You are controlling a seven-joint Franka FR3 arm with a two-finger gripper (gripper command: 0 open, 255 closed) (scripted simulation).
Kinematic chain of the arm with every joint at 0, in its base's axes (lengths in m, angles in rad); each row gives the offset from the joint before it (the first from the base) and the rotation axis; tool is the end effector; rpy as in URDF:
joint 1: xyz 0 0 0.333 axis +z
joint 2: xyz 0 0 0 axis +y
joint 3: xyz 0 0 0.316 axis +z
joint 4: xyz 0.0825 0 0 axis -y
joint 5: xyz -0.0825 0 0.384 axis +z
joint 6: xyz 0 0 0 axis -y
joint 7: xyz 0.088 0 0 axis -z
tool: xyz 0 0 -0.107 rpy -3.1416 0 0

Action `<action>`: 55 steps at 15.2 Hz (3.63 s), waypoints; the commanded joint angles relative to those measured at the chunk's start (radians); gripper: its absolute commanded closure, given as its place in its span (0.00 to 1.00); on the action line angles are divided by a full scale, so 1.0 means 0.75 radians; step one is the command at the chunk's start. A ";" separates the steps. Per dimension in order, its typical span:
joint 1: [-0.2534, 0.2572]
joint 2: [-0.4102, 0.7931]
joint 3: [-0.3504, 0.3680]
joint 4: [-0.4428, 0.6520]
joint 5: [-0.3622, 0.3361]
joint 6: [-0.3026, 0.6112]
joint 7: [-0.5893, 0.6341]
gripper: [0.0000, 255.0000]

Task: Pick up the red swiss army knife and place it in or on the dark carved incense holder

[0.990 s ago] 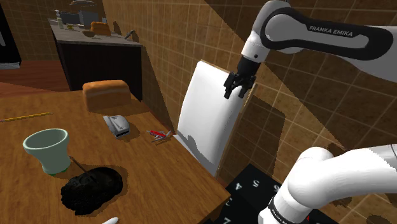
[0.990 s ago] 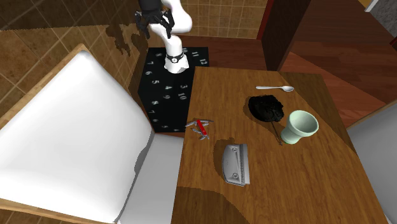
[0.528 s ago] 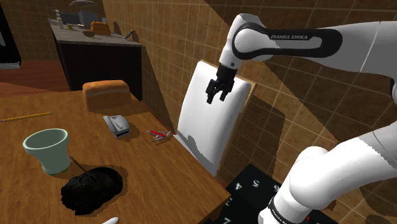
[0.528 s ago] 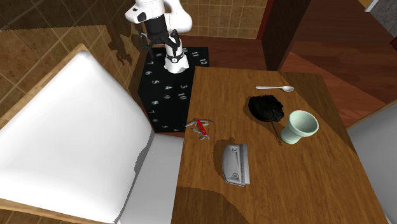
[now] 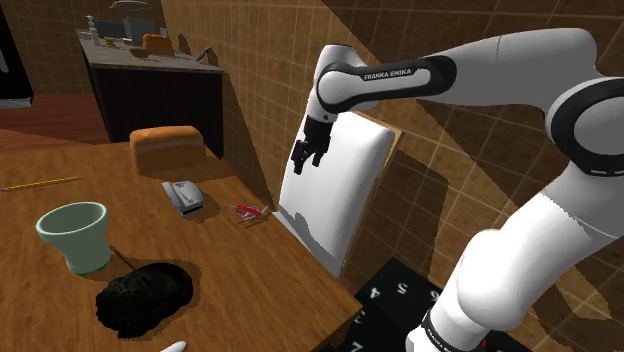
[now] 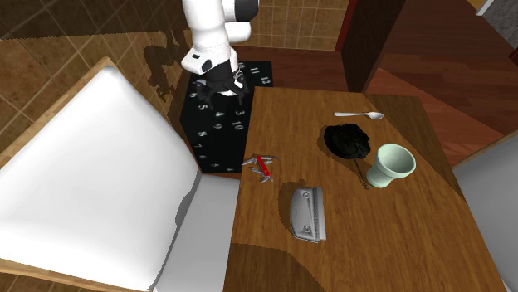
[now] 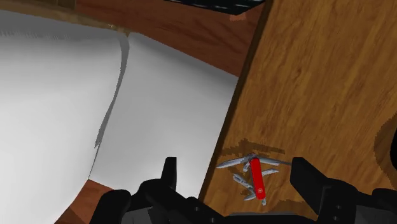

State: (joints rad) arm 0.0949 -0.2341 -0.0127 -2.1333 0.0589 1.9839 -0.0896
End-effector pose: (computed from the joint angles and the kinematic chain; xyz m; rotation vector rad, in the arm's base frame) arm 0.4919 0.0439 0.5147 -3.0725 -0.2319 -0.1308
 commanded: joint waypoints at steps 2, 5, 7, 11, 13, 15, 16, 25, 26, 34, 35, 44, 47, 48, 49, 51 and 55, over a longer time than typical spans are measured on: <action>0.022 0.138 0.016 0.070 -0.008 0.056 -0.052 0.00; 0.043 0.280 0.037 0.159 -0.021 0.097 -0.096 0.00; 0.057 0.375 0.050 0.224 -0.032 0.120 -0.123 0.00; 0.086 0.566 0.078 0.368 -0.064 0.150 -0.170 0.00; 0.102 0.661 0.092 0.447 -0.083 0.157 -0.192 0.00; 0.120 0.757 0.104 0.531 -0.104 0.161 -0.213 0.00; 0.129 0.806 0.110 0.575 -0.115 0.160 -0.224 0.00; 0.142 0.923 0.112 0.581 -0.133 0.268 -0.232 0.00; 0.142 0.923 0.112 0.580 -0.133 0.268 -0.232 0.00; 0.142 0.923 0.112 0.581 -0.133 0.267 -0.232 1.00; 0.142 0.923 0.112 0.581 -0.133 0.267 -0.232 1.00; 0.142 0.915 0.113 0.587 -0.132 0.253 -0.232 1.00; 0.141 0.891 0.114 0.607 -0.130 0.210 -0.234 1.00; 0.141 0.884 0.114 0.615 -0.129 0.195 -0.234 1.00; 0.141 0.877 0.115 0.623 -0.129 0.180 -0.235 1.00; 0.141 0.864 0.115 0.639 -0.127 0.149 -0.236 1.00; 0.140 0.840 0.117 0.677 -0.125 0.088 -0.238 1.00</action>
State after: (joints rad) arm 0.2006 0.3983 0.0747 -1.6367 -0.0352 2.0639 -0.2668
